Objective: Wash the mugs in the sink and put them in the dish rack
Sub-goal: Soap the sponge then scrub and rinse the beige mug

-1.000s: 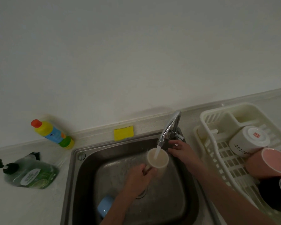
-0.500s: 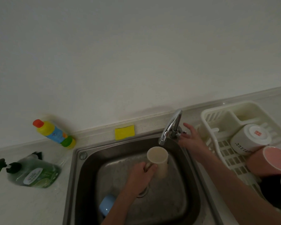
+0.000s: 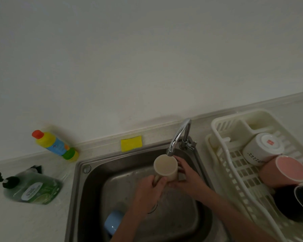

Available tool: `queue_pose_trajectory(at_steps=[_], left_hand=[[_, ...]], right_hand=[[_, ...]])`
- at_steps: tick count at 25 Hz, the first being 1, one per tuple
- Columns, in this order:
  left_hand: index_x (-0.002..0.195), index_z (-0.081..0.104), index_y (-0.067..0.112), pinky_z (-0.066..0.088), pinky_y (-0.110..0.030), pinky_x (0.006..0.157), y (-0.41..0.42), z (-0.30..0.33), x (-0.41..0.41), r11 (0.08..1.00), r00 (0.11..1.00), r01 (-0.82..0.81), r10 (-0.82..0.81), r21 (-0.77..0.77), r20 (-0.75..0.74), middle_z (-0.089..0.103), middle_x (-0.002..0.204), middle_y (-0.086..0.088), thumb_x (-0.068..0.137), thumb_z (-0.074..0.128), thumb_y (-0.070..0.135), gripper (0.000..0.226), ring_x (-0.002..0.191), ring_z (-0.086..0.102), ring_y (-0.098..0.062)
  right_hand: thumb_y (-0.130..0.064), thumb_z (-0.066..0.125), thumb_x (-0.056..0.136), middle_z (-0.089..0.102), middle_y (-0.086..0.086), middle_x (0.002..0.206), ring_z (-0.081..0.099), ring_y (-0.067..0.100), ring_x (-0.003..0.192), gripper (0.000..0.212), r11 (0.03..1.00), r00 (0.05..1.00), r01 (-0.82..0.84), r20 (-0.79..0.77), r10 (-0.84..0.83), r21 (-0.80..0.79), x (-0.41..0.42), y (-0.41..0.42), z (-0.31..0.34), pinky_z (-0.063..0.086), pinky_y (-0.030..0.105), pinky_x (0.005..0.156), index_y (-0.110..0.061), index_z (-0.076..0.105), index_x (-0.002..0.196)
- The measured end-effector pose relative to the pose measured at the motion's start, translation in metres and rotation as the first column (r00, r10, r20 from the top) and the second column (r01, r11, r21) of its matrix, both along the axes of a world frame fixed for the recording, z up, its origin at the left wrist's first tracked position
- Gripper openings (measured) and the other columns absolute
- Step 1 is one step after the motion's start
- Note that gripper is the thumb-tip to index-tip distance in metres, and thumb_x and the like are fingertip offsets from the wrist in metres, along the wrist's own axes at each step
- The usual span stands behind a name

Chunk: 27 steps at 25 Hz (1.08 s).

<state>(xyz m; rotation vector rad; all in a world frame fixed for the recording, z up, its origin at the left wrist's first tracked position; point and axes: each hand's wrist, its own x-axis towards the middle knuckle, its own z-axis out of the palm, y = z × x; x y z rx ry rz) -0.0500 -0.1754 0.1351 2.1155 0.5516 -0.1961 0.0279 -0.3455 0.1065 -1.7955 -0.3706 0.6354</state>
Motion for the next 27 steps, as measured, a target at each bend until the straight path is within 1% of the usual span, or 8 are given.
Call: queue_pose_trajectory(at_steps=[3,7,11,14,18,22,24,27], left_hand=[[0.073,0.059,0.011,0.053,-0.034,0.065,0.0,0.002,-0.002,0.999,0.998,0.037,-0.039,-0.024,-0.047,0.069,0.065,-0.007,0.093,0.06,0.045,0.039,0.056,0.06,-0.009],[0.075,0.058,0.012,0.045,-0.016,0.054,0.0,0.008,-0.003,0.999,0.999,0.036,-0.037,-0.031,-0.023,0.064,0.059,0.002,0.096,0.059,0.04,0.034,0.049,0.055,0.001],[0.07,0.054,0.017,0.049,-0.024,0.06,-0.005,0.004,-0.011,0.998,0.996,0.06,-0.06,-0.001,-0.066,0.065,0.062,0.0,0.096,0.057,0.042,0.037,0.051,0.055,-0.001],[0.073,0.053,0.015,0.044,-0.014,0.054,-0.001,0.009,-0.014,0.998,0.998,0.029,-0.031,-0.047,-0.047,0.063,0.06,0.003,0.097,0.058,0.039,0.034,0.048,0.055,0.004],[0.068,0.048,0.016,0.04,-0.01,0.051,-0.004,0.013,-0.023,0.997,0.992,0.069,-0.073,-0.036,-0.099,0.057,0.058,0.005,0.099,0.057,0.032,0.035,0.045,0.052,0.007],[0.075,0.055,0.01,0.047,-0.021,0.057,0.001,0.012,-0.025,0.994,0.999,0.014,-0.019,-0.108,-0.047,0.062,0.062,0.0,0.097,0.059,0.032,0.031,0.048,0.053,0.002],[0.07,0.052,0.014,0.045,-0.018,0.056,0.0,0.013,-0.027,0.996,0.996,0.04,-0.047,-0.081,-0.081,0.059,0.055,0.007,0.098,0.058,0.032,0.034,0.046,0.052,0.005],[0.063,0.046,0.017,0.039,-0.011,0.052,-0.006,0.014,-0.029,0.998,0.996,0.053,-0.055,-0.034,-0.072,0.053,0.042,0.015,0.098,0.059,0.028,0.038,0.044,0.05,0.006]], right_hand=[[-0.012,0.088,0.07,0.055,-0.015,0.134,0.055,0.001,0.122,0.087,1.0,0.999,0.031,0.005,-0.031,0.0,-0.011,0.001,-0.004,0.047,0.014,0.094,-0.037,0.039,0.137],[-0.015,0.087,0.069,0.055,-0.019,0.134,0.054,-0.002,0.12,0.086,0.998,0.995,0.059,0.085,-0.061,0.017,-0.011,0.0,-0.001,0.046,0.014,0.095,-0.036,0.04,0.138],[-0.02,0.085,0.072,0.051,-0.013,0.139,0.05,0.004,0.128,0.085,0.999,0.996,0.031,0.084,-0.029,-0.016,-0.025,0.0,-0.009,0.043,0.013,0.099,-0.038,0.036,0.139],[-0.037,0.082,0.067,0.051,-0.011,0.14,0.05,0.001,0.126,0.089,0.998,0.99,0.064,0.127,-0.064,0.003,-0.025,0.002,-0.007,0.046,0.017,0.098,-0.028,0.037,0.143],[-0.021,0.083,0.071,0.054,-0.011,0.132,0.053,0.006,0.124,0.075,0.998,0.989,0.05,0.14,-0.045,-0.03,-0.04,0.005,-0.006,0.041,0.008,0.094,-0.034,0.041,0.132],[-0.022,0.083,0.072,0.051,-0.01,0.138,0.048,0.0,0.128,0.083,0.996,0.985,0.084,0.147,-0.085,0.011,-0.038,0.008,-0.004,0.041,0.013,0.102,-0.026,0.038,0.142],[-0.007,0.082,0.074,0.052,-0.014,0.133,0.05,0.001,0.126,0.08,0.998,0.992,0.062,0.113,-0.059,-0.028,-0.041,0.005,-0.005,0.042,0.012,0.099,-0.037,0.038,0.134],[0.003,0.079,0.073,0.053,-0.017,0.127,0.053,-0.005,0.118,0.077,0.996,0.986,0.084,0.149,-0.08,-0.026,-0.047,-0.001,-0.003,0.04,0.005,0.091,-0.039,0.041,0.125]])
